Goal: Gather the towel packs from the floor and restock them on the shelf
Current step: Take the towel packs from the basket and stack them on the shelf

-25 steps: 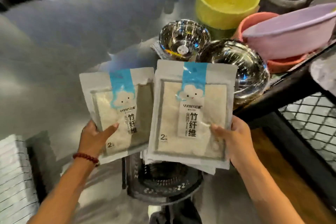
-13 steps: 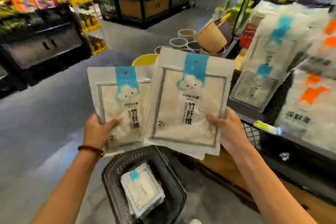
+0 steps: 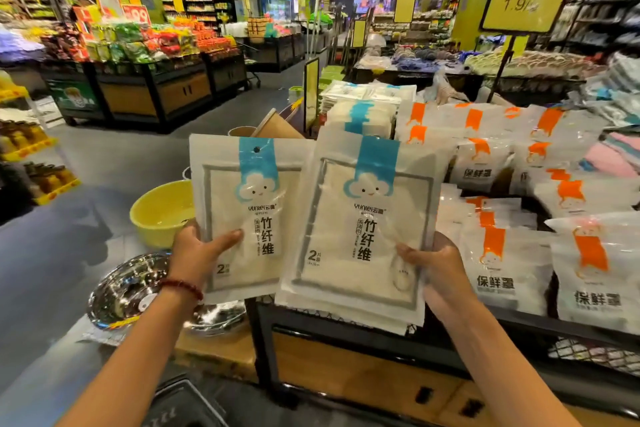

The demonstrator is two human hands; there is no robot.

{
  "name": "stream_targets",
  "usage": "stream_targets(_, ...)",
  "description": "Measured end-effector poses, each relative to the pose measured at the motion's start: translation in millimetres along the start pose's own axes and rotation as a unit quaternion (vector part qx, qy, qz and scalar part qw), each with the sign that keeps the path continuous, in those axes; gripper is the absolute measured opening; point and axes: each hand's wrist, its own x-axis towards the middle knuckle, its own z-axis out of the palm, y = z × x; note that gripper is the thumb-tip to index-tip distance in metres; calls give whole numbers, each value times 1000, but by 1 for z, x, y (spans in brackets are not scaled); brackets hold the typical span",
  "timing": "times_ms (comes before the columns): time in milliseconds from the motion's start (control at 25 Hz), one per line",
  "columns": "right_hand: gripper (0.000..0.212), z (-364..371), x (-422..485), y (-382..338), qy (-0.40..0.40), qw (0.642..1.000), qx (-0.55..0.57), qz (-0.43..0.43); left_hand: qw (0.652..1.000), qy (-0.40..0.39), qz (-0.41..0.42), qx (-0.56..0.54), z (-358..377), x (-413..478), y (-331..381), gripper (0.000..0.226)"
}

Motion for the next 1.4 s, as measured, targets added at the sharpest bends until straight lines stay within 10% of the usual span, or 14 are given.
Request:
stream_targets(320, 52, -82, 90, -31, 31, 999, 16, 2, 999, -35, -18, -9, 120, 50, -5, 62)
stream_targets(760, 33, -100, 171, -9, 115, 991, -2, 62, 998, -39, -47, 21, 154, 131, -33, 44)
stream_targets(920, 31, -81, 201, 1, 152, 987, -21, 45, 998, -21, -46, 28, 136, 190, -56, 82)
stream_targets(1400, 29, 18, 279, 65, 235, 955, -178, -11, 995, -72, -66, 18, 127, 303, -82, 33)
